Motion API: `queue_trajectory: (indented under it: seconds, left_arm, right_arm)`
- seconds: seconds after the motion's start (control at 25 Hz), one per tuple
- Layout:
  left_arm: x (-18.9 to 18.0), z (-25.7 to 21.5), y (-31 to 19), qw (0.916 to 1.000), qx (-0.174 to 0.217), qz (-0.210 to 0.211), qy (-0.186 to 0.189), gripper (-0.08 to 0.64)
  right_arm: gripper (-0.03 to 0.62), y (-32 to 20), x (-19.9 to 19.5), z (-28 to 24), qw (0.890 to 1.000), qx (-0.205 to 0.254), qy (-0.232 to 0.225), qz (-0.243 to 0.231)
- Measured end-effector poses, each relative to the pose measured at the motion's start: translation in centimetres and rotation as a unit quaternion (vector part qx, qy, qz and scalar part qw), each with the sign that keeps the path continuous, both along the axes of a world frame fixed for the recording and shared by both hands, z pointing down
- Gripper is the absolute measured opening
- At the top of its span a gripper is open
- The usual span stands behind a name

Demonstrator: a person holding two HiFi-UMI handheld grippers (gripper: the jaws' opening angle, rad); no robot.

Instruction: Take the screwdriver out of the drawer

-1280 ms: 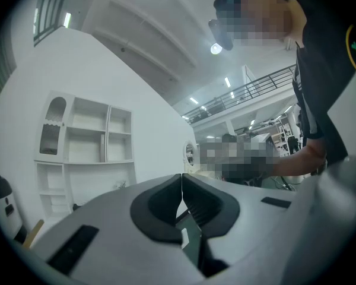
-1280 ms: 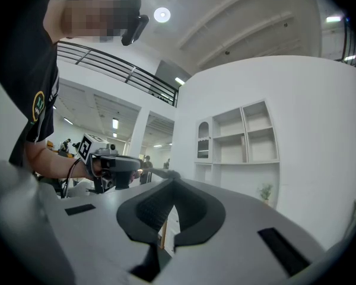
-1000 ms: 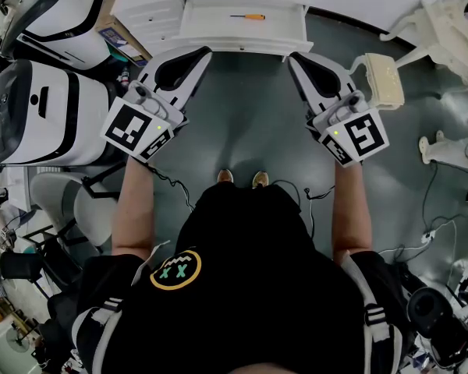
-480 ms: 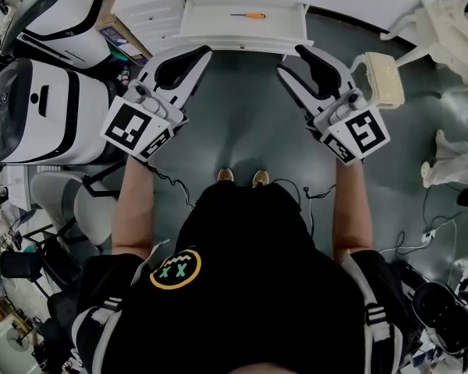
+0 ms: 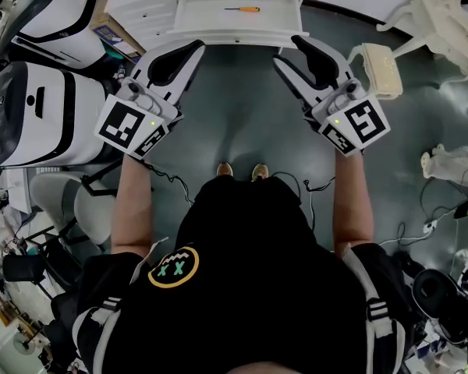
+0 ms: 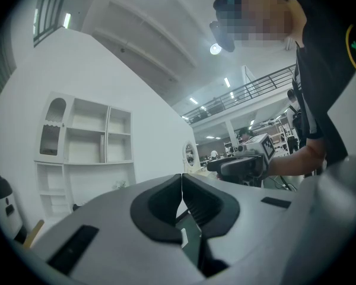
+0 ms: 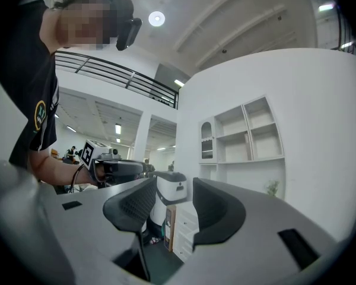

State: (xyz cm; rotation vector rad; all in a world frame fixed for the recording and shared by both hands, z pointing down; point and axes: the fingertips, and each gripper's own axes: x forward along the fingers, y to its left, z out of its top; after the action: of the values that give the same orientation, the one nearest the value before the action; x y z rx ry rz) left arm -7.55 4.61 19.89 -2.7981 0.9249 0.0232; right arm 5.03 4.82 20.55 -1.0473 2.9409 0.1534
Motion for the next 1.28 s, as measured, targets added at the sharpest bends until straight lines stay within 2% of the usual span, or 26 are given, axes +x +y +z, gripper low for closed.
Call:
queue_trajectory:
  seconds: [0.24,0.28,0.36,0.4,0.76,1.28]
  left_arm:
    - [0.21,-0.14,-0.06,1.0000,0.000,0.001,0.001,0.020]
    - [0.24,-0.14,-0.10,1.0000,0.000,0.001,0.001,0.020]
    - [0.31,-0.12,-0.05,1.0000,0.000,0.002,0.001,0.020]
    - [0.35,-0.09,0.03,1.0000,0.000,0.002,0.001,0.020]
    - [0.28,-0.02,-0.03,1.0000,-0.002,0.001,0.000,0.020]
    - [0.35,0.04,-0.26,1.0000,-0.003,0.001,-0.001,0.020]
  right_arm:
    - [0.235,0.12,0.27,-0.45,1.000,0.001,-0.009,0.000]
    - [0.255,0.12,0.27,-0.50,1.000,0.000,-0.011,-0.002]
    - [0.338,0.28,0.19,-0.49,1.000,-0.002,-0.013,-0.008]
    - [0.347,0.44,0.12,-0.44,1.000,-0.003,-0.014,-0.011]
    - [0.569,0.72,-0.63,-0.01,1.000,-0.005,-0.010,-0.023]
    - [0.583,0.26,-0.07,0.14,1.000,0.003,-0.007,-0.004]
